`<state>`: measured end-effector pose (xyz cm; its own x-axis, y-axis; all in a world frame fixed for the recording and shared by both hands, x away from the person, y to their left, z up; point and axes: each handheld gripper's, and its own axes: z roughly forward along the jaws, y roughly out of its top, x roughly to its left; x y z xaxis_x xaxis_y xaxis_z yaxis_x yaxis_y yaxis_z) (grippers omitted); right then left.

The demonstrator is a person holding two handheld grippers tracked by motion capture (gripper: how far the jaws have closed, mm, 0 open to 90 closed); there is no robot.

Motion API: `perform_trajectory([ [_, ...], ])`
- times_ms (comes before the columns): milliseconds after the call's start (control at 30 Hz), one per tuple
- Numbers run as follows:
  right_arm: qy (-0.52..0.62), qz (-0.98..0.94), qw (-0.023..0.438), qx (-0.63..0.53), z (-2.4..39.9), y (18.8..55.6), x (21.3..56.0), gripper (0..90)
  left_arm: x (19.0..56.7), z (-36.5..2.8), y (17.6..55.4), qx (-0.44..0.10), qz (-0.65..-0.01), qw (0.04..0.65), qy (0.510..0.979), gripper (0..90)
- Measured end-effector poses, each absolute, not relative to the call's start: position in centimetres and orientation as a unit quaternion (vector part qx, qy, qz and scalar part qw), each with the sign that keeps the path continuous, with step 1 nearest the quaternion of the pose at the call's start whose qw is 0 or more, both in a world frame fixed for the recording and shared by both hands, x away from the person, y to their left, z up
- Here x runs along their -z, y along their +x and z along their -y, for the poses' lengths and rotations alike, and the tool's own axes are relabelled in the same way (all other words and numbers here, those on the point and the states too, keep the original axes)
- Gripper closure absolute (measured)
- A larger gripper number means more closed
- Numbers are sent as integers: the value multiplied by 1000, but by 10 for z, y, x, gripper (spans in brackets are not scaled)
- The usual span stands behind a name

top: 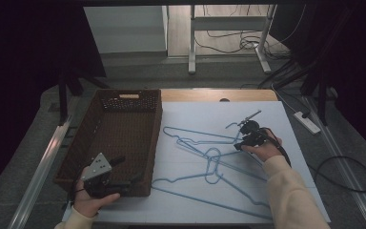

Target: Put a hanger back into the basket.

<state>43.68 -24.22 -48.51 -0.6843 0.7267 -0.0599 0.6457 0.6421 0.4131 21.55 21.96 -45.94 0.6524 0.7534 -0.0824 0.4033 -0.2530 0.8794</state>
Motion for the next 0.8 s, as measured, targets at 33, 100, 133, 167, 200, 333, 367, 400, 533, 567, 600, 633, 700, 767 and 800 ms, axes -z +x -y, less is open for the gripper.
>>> perform_trajectory([
  [33, 383, -900, 110, -177, 241, 438, 487, 507, 459, -220, 216, -182, -376, 483, 770, 168],
  [100, 383, -901, 107, -174, 241, 441, 489, 556, 459, -220, 215, -183, -376, 484, 769, 168],
  [133, 382, -902, 104, -172, 240, 441, 490, 567, 459, -220, 215, -182, -376, 485, 768, 168],
  [167, 383, -902, 99, -172, 240, 442, 491, 584, 459, -220, 215, -182, -376, 485, 768, 169],
  [200, 380, -904, 95, -171, 239, 443, 492, 607, 459, -220, 215, -183, -375, 485, 769, 169],
  [333, 373, -910, 90, -156, 236, 445, 494, 660, 459, -219, 216, -182, -374, 483, 770, 168],
  [367, 375, -910, 85, -158, 236, 446, 494, 673, 459, -219, 216, -182, -374, 484, 770, 168],
  [400, 375, -910, 82, -158, 236, 447, 494, 685, 459, -219, 215, -183, -374, 483, 770, 169],
  [533, 370, -913, 75, -153, 237, 451, 493, 775, 459, -218, 215, -184, -373, 483, 771, 169],
  [567, 366, -915, 74, -154, 236, 451, 494, 813, 459, -218, 215, -184, -373, 483, 771, 168],
  [600, 362, -917, 74, -151, 236, 451, 493, 842, 459, -218, 215, -184, -373, 483, 771, 169],
  [633, 356, -919, 75, -149, 234, 451, 493, 861, 459, -218, 215, -184, -373, 483, 771, 169],
  [700, 349, -923, 82, -142, 232, 450, 493, 865, 458, -218, 215, -185, -373, 483, 770, 169],
  [767, 350, -922, 88, -139, 230, 449, 493, 870, 458, -219, 215, -185, -374, 483, 770, 169],
  [800, 350, -922, 91, -138, 230, 448, 493, 871, 458, -219, 214, -186, -374, 483, 770, 169],
])
